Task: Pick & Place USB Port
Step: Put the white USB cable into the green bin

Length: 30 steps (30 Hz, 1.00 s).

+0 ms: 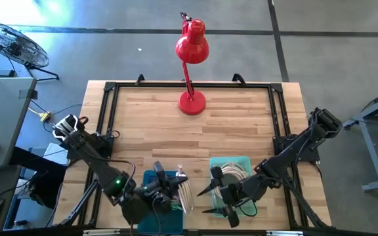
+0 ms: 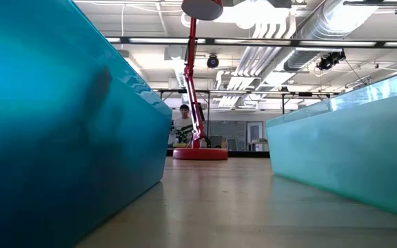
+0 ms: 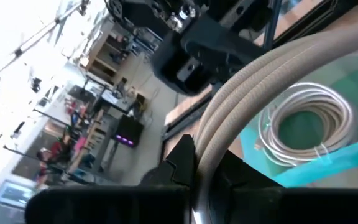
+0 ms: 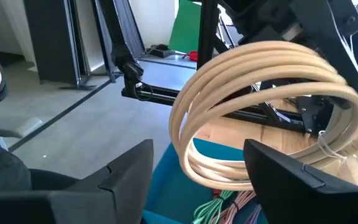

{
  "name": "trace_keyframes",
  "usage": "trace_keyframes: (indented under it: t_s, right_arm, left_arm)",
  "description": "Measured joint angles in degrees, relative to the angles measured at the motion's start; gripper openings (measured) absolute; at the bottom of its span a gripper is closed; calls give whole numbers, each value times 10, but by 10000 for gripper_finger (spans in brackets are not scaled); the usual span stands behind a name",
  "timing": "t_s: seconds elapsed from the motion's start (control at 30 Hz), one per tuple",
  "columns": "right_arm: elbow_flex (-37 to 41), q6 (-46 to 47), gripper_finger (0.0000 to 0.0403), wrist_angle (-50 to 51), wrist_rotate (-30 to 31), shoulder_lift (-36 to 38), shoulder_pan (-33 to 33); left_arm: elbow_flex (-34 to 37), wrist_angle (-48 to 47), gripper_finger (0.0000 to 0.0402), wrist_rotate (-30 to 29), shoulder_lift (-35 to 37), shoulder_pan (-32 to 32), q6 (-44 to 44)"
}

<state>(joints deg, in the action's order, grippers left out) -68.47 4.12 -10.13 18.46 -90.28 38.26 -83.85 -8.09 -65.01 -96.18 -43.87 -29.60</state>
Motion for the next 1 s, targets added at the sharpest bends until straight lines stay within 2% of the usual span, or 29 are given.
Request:
trace_keyframes:
  t_s: [0.13, 0.37, 0.53, 0.8, 0.9, 1.0]
  right_arm:
    - [0, -1, 251, 0, 0, 0, -1]
    - [0, -1, 253, -1, 0, 0, -4]
    - [0, -5, 253, -5, -1, 0, -4]
    - [0, -31, 253, -7, -70, -2, -4]
    - [0, -37, 253, -17, -77, -10, -4]
    - [0, -53, 253, -20, -75, -20, -5]
  left_arm:
    - [0, 47, 9, 8, 0, 9, -52]
    - [0, 102, 9, 86, 0, 35, -139]
    - [0, 105, 9, 94, 0, 55, -175]
    - [24, 188, 9, 205, 0, 91, -259]
    - [30, 213, 9, 254, 0, 100, -295]
    - [32, 225, 9, 275, 0, 105, -318]
